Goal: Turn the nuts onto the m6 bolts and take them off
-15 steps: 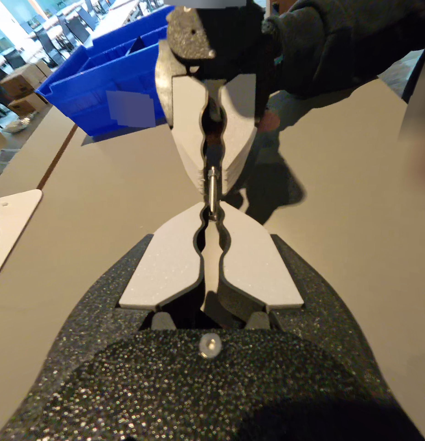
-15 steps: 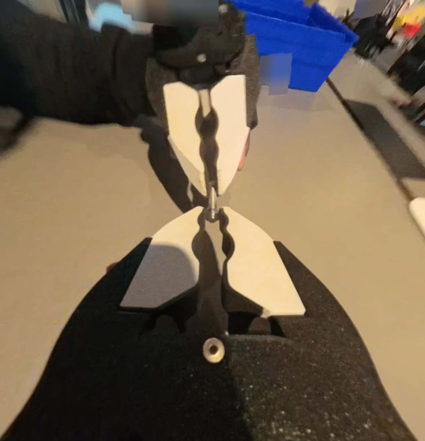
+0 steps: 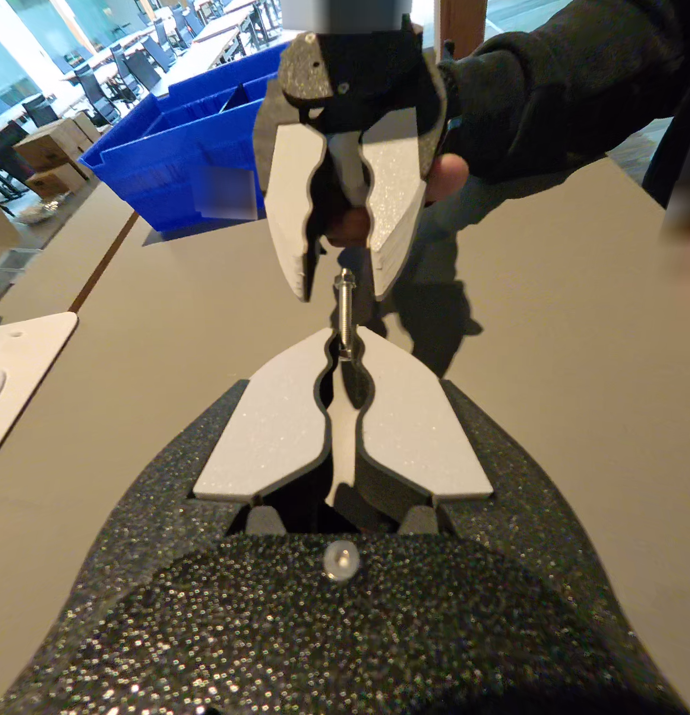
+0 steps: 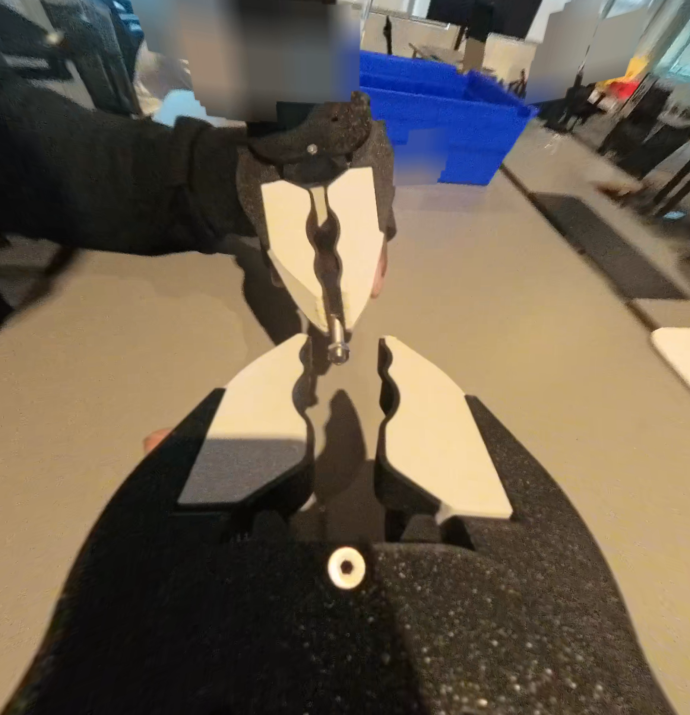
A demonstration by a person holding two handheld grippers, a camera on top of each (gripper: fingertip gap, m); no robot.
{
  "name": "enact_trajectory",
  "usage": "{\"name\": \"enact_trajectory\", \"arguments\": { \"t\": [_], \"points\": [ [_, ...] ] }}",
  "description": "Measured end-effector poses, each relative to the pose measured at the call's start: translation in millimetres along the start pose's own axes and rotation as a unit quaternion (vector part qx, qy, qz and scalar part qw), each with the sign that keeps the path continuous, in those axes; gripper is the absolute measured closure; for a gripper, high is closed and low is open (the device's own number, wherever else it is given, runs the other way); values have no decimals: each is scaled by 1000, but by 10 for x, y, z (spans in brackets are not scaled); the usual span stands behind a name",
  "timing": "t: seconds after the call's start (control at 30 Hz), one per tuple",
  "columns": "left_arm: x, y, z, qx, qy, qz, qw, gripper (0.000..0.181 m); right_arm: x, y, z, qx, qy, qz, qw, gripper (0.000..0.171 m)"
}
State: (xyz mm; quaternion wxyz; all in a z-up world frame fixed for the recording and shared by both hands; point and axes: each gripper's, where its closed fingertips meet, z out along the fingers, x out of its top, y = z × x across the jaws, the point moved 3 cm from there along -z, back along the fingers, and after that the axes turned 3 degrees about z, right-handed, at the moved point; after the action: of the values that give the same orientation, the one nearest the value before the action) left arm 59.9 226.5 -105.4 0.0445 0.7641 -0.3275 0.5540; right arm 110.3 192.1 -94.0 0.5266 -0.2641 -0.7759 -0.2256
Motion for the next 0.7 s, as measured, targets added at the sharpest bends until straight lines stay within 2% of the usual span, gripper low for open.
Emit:
{"name": "enact_trajectory", "arguments": {
  "t": [0.07, 0.13, 0.23, 0.3, 0.33, 0.37, 0.5, 0.6, 0.7],
  "points": [
    [6, -2, 2, 4, -1, 7, 1000, 176, -24, -24, 21, 20, -8, 26, 999, 148],
    [-13, 27, 13, -6, -8, 6, 1000, 176, -75, -43, 49, 14, -30, -4, 999, 161],
    [-70, 120, 46, -57, -19, -40, 997, 176, -163, -124, 66, -10, -55, -173, 983, 161],
    [-115, 166, 67, -83, -27, -68, 994, 176, -232, -174, 85, -43, -59, -326, 943, 161],
    [-139, 171, 75, -86, -33, -73, 993, 176, -263, -175, 97, -58, -63, -371, 925, 161],
    [-154, 164, 82, -83, -36, -72, 993, 176, -282, -169, 105, -64, -68, -376, 922, 161],
    [-93, 90, 51, -52, -19, -50, 997, 175, -236, -73, 78, -46, -75, -204, 975, 127],
    [-72, 41, 22, -27, -17, -30, 999, 176, -150, -38, 51, -9, -48, -65, 997, 127],
    [-70, 22, 24, -10, -24, -7, 1000, 176, -96, -27, 46, 30, -26, 45, 998, 131]
  ]
}}
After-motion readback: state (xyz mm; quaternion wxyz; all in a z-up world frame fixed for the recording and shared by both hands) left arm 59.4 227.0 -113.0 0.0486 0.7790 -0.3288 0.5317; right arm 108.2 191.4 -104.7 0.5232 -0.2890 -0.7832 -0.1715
